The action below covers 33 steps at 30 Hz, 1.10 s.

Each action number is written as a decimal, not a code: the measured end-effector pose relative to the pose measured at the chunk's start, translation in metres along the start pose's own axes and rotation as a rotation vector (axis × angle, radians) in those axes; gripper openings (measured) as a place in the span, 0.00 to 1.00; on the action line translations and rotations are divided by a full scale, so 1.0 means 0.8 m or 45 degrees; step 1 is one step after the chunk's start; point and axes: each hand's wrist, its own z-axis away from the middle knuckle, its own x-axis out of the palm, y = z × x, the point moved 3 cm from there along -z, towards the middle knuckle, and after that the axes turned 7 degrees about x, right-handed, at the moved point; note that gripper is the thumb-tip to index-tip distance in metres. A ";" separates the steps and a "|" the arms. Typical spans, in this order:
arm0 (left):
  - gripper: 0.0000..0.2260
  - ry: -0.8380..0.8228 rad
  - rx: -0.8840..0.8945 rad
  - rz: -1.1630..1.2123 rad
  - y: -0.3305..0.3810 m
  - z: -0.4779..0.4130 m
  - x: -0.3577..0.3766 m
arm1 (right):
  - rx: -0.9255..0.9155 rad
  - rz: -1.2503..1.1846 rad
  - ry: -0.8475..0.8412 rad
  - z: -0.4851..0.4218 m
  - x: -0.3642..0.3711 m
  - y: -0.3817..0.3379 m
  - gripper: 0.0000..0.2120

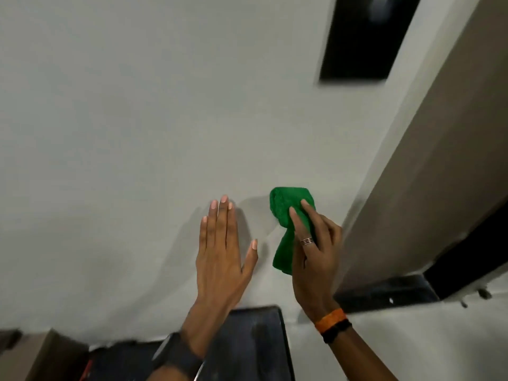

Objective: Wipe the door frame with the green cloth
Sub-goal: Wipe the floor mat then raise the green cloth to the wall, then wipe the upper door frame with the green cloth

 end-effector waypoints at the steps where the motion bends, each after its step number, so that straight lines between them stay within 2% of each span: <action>1: 0.33 0.087 0.029 0.005 0.009 -0.044 -0.034 | -0.044 -0.008 0.105 -0.042 -0.021 -0.030 0.23; 4: 0.33 0.313 0.131 -0.003 0.040 -0.176 -0.137 | -0.179 -0.136 0.333 -0.164 -0.078 -0.114 0.21; 11: 0.33 0.669 0.322 -0.070 0.111 -0.389 -0.330 | -0.532 -0.075 0.749 -0.380 -0.204 -0.266 0.19; 15: 0.31 0.800 0.441 -0.105 0.149 -0.478 -0.387 | -0.568 -0.084 0.970 -0.469 -0.281 -0.311 0.21; 19: 0.31 0.843 0.520 -0.096 0.182 -0.540 -0.395 | -0.518 -0.039 1.206 -0.534 -0.342 -0.308 0.20; 21: 0.31 0.826 0.548 -0.083 0.196 -0.563 -0.384 | -0.468 0.078 1.112 -0.562 -0.349 -0.286 0.21; 24: 0.33 0.735 0.554 -0.194 0.206 -0.586 -0.353 | -0.372 0.244 0.743 -0.591 -0.331 -0.238 0.30; 25: 0.33 0.725 0.557 -0.288 0.208 -0.592 -0.342 | -0.374 0.304 0.690 -0.598 -0.325 -0.224 0.32; 28: 0.34 0.773 0.591 -0.469 0.210 -0.602 -0.322 | -0.428 0.396 0.750 -0.622 -0.322 -0.214 0.35; 33: 0.34 0.825 0.585 -0.484 0.211 -0.605 -0.318 | -0.407 0.430 0.842 -0.679 -0.346 -0.247 0.31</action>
